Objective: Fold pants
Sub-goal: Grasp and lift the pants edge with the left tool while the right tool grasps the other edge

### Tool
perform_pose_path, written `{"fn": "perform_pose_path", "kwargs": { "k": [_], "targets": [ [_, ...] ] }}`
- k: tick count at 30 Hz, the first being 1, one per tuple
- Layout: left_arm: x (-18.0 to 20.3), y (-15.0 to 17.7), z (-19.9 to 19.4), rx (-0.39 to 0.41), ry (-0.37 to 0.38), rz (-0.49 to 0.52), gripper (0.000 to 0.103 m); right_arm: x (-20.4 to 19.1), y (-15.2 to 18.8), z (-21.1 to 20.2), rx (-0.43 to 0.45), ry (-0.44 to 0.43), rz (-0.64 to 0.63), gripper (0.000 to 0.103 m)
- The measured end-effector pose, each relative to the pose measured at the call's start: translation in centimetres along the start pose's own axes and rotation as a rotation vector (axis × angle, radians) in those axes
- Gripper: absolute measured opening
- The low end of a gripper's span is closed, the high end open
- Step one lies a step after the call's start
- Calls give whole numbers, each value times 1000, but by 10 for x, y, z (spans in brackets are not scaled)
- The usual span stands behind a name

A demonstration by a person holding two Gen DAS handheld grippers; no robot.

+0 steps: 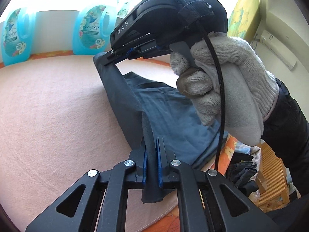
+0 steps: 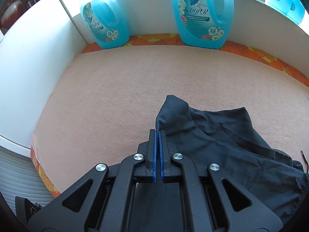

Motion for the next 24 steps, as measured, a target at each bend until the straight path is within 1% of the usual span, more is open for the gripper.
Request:
{"fn": "perform_pose_path", "kwargs": {
  "k": [5, 13, 18, 24],
  "targets": [
    [33, -20, 7, 22, 65, 50, 7, 19, -11, -34, 70, -5, 25, 3],
    [81, -49, 23, 36, 168, 113, 6, 63, -24, -87, 170, 9, 72, 2],
    [111, -61, 42, 25, 227, 155, 6, 105, -24, -119, 221, 36, 122, 2],
    [153, -65, 75, -10, 299, 215, 6, 167, -14, -152, 263, 84, 197, 2]
  ]
}}
Point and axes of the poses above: each gripper's, at about its wrist camera, not at the fingertips, and z roughly the way its jaws point, x to its right, y to its underside, the point moved 10 cm from there along z, roughly the way its jaws point, and after that the axes turned 6 degrees about x, right-handed, at the moved point
